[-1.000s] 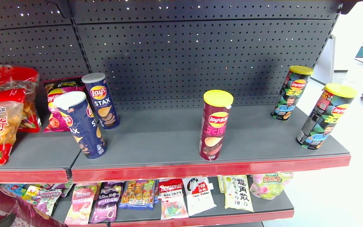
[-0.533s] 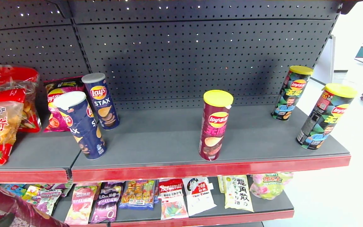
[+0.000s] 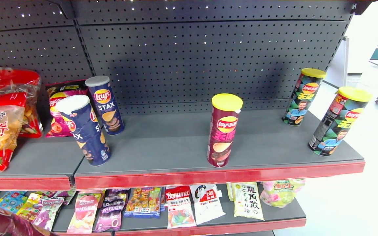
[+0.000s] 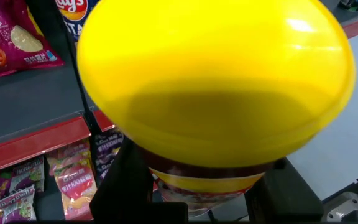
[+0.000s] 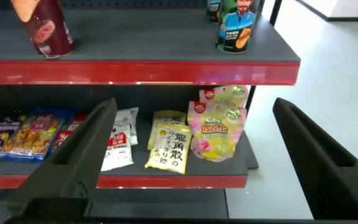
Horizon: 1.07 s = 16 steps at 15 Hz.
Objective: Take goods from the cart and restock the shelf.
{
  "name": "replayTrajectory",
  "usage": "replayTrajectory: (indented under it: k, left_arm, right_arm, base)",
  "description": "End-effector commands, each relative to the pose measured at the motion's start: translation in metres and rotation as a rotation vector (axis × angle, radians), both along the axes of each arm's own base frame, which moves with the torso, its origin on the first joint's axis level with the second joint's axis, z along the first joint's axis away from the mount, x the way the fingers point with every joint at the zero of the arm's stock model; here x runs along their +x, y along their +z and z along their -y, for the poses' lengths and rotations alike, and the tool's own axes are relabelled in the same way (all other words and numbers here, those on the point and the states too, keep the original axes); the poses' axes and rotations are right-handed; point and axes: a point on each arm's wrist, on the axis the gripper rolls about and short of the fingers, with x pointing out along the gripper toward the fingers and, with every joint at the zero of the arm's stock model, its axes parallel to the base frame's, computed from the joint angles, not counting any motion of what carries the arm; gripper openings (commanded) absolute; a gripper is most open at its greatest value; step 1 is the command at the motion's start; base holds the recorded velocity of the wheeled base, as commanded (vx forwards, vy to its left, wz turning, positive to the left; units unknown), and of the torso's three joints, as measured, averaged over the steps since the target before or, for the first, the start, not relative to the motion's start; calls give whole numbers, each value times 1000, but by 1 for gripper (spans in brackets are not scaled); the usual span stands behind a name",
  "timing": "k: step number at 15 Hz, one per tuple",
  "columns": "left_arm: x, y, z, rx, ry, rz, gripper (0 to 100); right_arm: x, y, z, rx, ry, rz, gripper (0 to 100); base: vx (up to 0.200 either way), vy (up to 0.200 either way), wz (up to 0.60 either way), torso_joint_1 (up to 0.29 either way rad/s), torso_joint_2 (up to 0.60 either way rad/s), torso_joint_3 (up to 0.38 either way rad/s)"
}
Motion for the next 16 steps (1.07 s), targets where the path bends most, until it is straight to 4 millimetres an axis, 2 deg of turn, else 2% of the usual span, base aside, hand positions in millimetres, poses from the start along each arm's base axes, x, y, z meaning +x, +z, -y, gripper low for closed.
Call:
replayTrajectory:
  k: [1, 3, 6, 9, 11, 15, 16]
  left_arm:
    - [-2, 2, 0, -3, 2, 17, 0]
    - [-2, 2, 0, -3, 2, 16, 0]
    - [2, 4, 0, -3, -1, 4, 0]
    - [13, 10, 0, -3, 2, 14, 0]
    - [24, 15, 1, -3, 3, 10, 0]
    - [64, 27, 2, 0, -5, -35, 0]
    - [89, 34, 3, 1, -8, -49, 0]
  right_arm:
    - [1, -2, 0, 5, -6, -7, 100]
    - [0, -2, 0, 7, -6, -5, 100]
    - [0, -2, 0, 8, -7, -5, 100]
    - [0, -2, 0, 8, -7, -5, 100]
    - [0, -2, 0, 8, -7, -5, 100]
    - [0, -2, 0, 8, -7, -5, 100]
    - [0, -2, 0, 8, -6, -5, 100]
  base:
    - [0, 0, 0, 0, 0, 0]
    - [0, 0, 0, 0, 0, 0]
    - [0, 0, -600, 4, -4, -1]
    - [0, 0, -600, 14, 6, 1]
    - [0, 0, 0, 0, 0, 0]
    - [0, 0, 0, 0, 0, 0]
    - [0, 0, 0, 0, 0, 0]
